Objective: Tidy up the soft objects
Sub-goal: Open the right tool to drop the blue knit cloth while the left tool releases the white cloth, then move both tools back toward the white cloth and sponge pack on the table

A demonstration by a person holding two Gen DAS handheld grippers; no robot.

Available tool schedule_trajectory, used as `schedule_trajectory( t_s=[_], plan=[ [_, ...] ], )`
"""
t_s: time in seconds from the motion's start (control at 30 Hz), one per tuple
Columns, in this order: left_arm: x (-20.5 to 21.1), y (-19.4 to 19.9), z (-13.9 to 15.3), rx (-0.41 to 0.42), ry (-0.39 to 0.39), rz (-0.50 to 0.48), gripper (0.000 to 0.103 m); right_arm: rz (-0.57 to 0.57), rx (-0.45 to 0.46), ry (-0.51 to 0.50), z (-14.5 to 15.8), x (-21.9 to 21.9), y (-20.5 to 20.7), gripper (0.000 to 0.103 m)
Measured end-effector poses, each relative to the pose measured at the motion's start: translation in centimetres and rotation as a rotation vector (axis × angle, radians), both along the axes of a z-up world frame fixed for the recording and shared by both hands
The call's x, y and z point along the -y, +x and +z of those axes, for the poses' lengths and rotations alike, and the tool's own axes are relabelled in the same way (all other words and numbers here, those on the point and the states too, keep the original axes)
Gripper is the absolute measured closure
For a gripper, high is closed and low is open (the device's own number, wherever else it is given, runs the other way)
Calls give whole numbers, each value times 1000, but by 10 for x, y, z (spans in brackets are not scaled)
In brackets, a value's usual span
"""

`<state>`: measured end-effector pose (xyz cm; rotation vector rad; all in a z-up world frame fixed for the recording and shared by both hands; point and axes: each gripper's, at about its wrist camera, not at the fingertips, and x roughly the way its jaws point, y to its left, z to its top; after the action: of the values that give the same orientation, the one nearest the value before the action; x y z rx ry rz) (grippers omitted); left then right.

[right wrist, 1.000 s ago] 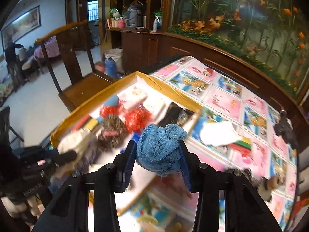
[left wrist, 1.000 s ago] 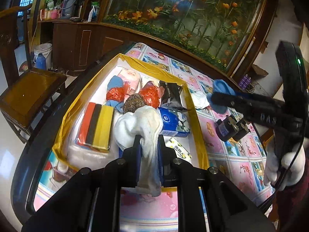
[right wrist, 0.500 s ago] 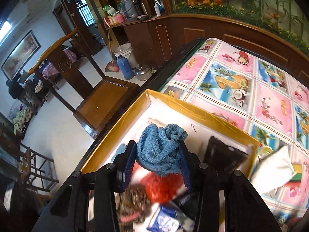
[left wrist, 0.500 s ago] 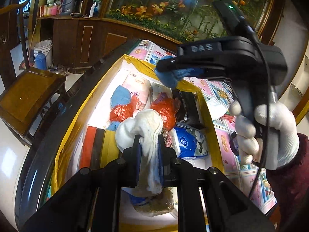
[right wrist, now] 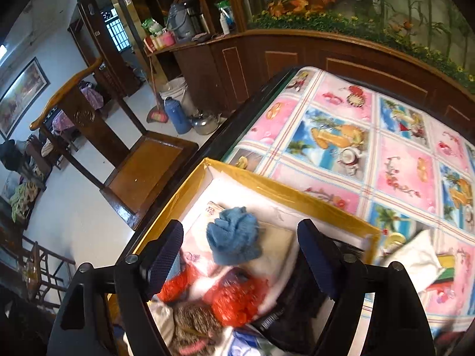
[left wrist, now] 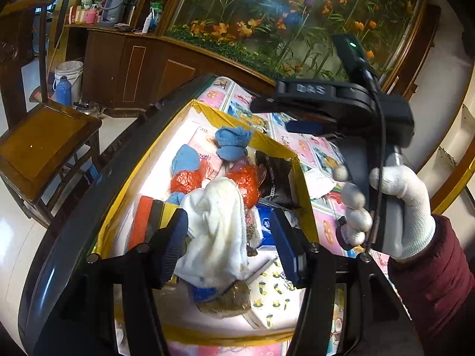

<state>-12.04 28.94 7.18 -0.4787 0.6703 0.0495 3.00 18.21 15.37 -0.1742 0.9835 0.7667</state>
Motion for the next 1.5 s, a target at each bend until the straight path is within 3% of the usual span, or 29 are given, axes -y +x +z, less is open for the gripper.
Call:
schedule_trajectory(
  t_s=[0.07, 0.13, 0.2, 0.3, 0.53, 0.77, 1.0, 1.23, 1.4, 1.5],
  plan=[
    [2, -8, 5, 9, 14, 13, 45, -1, 24, 12, 14, 24, -10, 23],
    [6, -17, 10, 7, 45, 40, 31, -8, 50, 21, 27, 55, -23, 23],
    [12, -24, 15, 2, 97, 80, 25, -16, 62, 44, 40, 87, -37, 22],
    [25, -30, 20, 0, 166, 90, 24, -38, 68, 85, 56, 146, -58, 22],
    [79, -25, 31, 18, 145, -71, 24, -197, 174, 93, 78, 294, -96, 12],
    [138, -9, 30, -25, 105, -231, 24, -310, 73, 110, 55, 379, -99, 12],
    [156, 20, 38, -45, 73, -303, 25, -315, -11, 135, 42, 388, -63, 12],
    [170, 76, 35, -115, 199, -386, 25, -121, 3, -78, 30, 339, 20, 12],
    [186, 142, 23, -168, 367, -524, 25, 75, -19, -224, 17, 294, 83, 12],
    [195, 187, 7, -229, 398, -604, 25, 133, -54, -269, 1, 272, 117, 13]
  ],
)
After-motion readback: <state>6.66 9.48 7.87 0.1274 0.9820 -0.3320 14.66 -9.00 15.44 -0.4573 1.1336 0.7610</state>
